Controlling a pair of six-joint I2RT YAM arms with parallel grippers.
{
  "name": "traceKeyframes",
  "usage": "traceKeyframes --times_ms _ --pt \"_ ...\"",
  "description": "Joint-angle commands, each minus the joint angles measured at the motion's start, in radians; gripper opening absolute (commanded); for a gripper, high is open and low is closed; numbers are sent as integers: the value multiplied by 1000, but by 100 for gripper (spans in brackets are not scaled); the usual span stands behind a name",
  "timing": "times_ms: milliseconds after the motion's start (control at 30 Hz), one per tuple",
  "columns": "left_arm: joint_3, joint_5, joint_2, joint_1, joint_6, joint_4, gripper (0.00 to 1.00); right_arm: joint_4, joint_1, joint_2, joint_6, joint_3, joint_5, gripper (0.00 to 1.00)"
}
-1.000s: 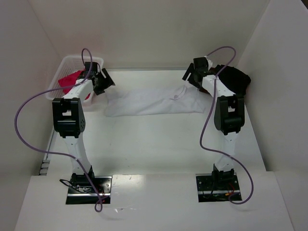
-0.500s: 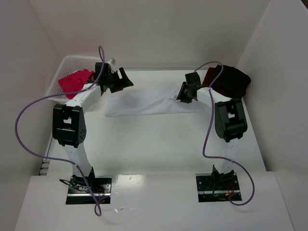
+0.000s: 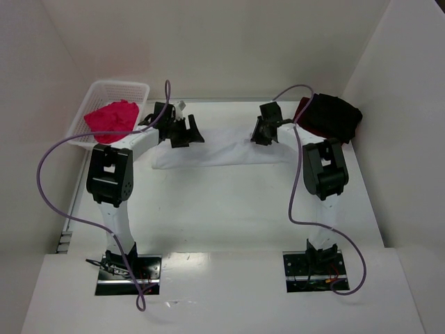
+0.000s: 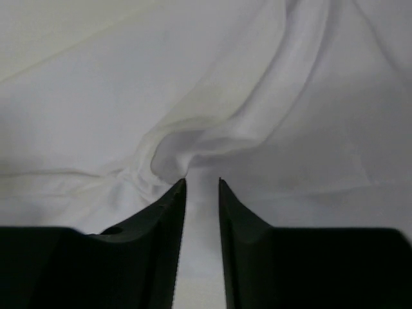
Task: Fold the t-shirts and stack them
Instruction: Fold the other side of the tshirt into a rectangle
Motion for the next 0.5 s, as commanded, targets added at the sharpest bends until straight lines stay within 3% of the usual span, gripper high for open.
traceKeyframes --times_ms 0,100,467 --pt "25 2 13 6 51 -21 87 -43 -6 104 -34 165 49 27" --pt "36 2 22 6 74 -43 87 -103 -6 207 -43 282 49 20" --pt "-30 13 13 54 83 -82 87 -93 -6 362 -43 633 38 22"
